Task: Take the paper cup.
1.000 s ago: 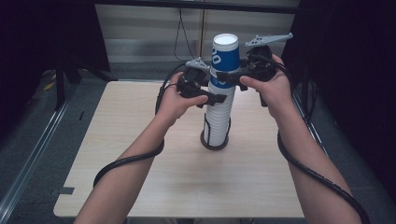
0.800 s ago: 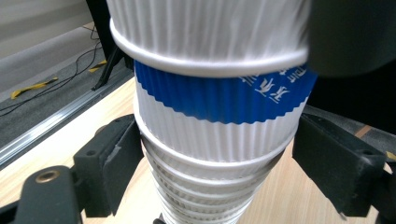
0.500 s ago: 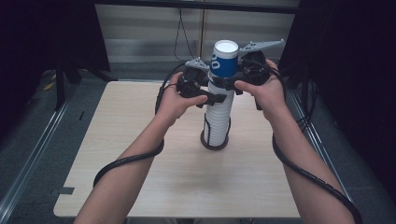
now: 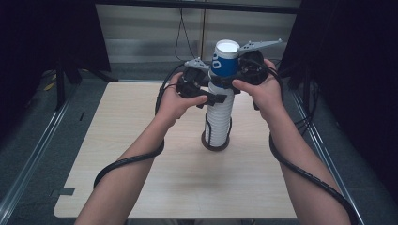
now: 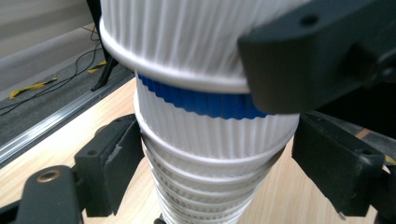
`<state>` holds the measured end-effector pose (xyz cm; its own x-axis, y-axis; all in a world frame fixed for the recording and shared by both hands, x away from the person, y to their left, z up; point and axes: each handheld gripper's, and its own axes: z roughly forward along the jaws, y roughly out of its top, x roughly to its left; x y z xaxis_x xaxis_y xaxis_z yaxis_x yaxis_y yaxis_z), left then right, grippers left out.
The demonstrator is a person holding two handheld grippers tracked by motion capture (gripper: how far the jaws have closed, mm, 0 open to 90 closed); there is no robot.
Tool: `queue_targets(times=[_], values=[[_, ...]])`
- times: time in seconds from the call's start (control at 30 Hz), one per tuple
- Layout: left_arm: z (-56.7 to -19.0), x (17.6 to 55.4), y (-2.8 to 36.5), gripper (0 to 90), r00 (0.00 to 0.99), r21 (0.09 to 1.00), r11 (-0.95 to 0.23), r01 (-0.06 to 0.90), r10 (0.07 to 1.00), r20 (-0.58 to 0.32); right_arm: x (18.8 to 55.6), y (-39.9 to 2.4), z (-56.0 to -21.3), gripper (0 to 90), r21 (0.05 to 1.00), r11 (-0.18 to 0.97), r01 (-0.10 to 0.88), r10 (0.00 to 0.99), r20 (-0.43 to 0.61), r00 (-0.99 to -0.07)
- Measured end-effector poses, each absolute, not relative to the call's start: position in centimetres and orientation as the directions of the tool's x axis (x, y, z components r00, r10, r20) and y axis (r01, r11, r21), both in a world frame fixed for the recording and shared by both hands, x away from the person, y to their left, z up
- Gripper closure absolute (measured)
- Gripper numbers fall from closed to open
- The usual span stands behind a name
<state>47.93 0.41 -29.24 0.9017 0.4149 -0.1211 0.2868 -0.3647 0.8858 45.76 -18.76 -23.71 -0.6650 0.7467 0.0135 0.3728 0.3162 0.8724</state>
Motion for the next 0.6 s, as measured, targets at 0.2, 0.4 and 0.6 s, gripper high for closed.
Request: queue_targets(times=[0.2, 0.4, 0.6], values=[[-29.4, 48.0, 0.5, 16.8, 0.904, 0.889, -0.360, 0.284, 0.410, -0.122, 45.5, -19.2, -23.0, 18.2, 0.887, 0.293, 0.358, 0.744, 0.024, -0.667], [-29.4, 47.8, 0.5, 19.4, 0.908, 0.888, -0.373, 0.270, 0.406, -0.106, 45.3, -19.3, -22.0, 19.2, 0.894, 0.284, 0.347, 0.741, 0.024, -0.671], [-29.5, 47.8, 0.6, 19.6, 0.907, 0.887, -0.372, 0.274, 0.405, -0.111, 45.1, -19.4, -21.6, 19.6, 0.893, 0.295, 0.341, 0.737, 0.014, -0.675]])
